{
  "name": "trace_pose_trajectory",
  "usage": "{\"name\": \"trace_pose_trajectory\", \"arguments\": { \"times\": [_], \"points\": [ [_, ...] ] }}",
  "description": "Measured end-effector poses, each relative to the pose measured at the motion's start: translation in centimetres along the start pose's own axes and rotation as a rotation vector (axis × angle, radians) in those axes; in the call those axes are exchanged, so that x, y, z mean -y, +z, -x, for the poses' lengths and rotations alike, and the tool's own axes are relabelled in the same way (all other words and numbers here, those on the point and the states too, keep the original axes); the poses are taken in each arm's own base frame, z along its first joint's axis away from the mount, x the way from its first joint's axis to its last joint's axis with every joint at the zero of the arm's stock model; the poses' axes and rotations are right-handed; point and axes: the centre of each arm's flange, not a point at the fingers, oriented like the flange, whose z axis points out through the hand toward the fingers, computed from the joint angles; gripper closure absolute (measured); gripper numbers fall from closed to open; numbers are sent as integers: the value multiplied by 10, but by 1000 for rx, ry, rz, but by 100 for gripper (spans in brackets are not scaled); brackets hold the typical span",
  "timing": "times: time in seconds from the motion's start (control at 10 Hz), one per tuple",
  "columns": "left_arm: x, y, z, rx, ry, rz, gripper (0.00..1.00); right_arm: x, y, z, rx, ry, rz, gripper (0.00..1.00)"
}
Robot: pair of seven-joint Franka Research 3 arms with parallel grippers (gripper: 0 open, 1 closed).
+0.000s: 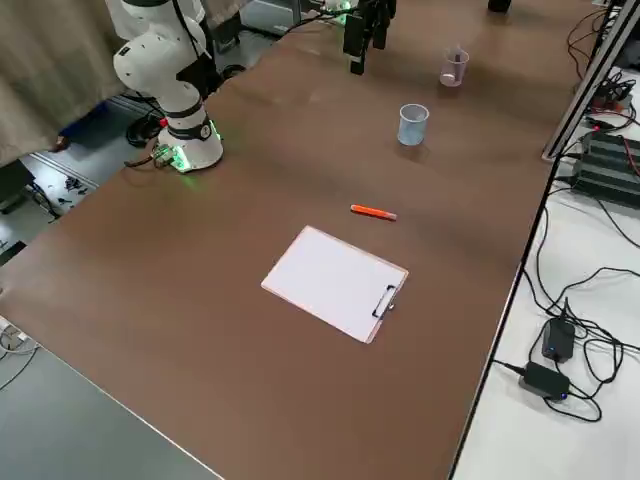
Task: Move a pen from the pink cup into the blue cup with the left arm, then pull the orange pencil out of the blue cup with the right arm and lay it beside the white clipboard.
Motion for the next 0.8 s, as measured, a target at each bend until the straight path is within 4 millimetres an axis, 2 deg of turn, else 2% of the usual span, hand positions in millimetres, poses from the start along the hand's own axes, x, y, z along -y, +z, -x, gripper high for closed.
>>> {"name": "trace_pose_trajectory", "arguments": {
  "times": [0.8],
  "points": [
    [0, -1, 1, 2, -4, 0, 1, 6, -2, -1, -16, -6, 9, 0]
  ]
}}
